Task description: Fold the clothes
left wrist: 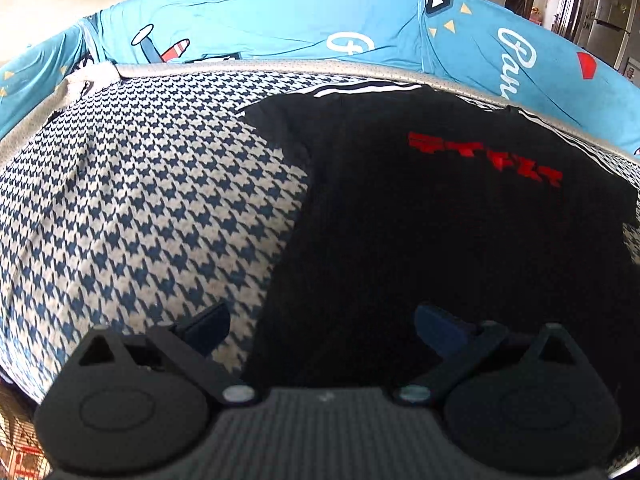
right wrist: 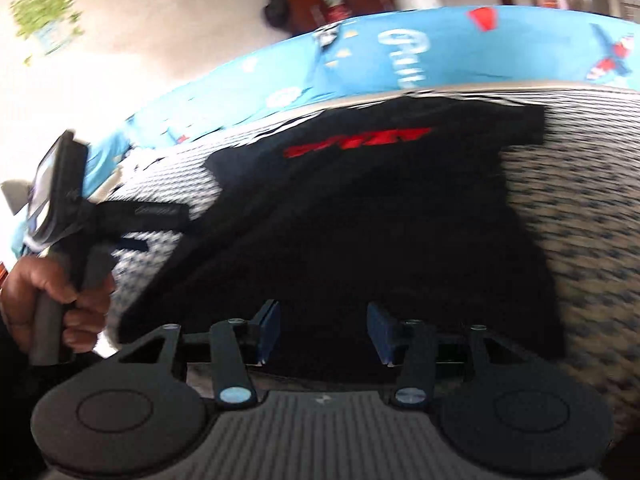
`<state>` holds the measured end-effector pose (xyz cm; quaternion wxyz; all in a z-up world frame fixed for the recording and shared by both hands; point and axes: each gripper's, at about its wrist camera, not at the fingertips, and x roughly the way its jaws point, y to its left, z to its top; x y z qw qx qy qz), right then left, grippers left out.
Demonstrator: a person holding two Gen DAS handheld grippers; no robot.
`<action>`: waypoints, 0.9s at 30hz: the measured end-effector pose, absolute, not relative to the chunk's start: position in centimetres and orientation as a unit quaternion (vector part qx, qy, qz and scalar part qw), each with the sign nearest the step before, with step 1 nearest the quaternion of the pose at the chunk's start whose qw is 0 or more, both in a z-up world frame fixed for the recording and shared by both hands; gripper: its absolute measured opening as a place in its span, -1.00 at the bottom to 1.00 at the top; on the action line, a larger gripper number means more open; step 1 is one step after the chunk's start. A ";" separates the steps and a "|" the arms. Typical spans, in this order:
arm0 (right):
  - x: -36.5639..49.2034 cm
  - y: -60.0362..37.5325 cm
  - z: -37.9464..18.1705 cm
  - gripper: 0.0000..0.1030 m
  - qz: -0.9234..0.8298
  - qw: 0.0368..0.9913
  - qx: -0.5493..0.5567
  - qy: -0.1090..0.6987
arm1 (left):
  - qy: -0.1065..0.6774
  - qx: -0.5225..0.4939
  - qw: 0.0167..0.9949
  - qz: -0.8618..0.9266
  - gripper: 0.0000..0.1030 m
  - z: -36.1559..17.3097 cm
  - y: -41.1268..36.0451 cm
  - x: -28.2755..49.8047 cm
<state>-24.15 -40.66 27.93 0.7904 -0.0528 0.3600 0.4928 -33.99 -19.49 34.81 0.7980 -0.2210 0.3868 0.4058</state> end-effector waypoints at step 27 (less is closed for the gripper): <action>-19.2 -44.5 25.0 -0.85 0.379 0.839 -0.029 0.389 | 0.386 -0.240 0.790 0.411 0.99 34.0 -20.6 -33.5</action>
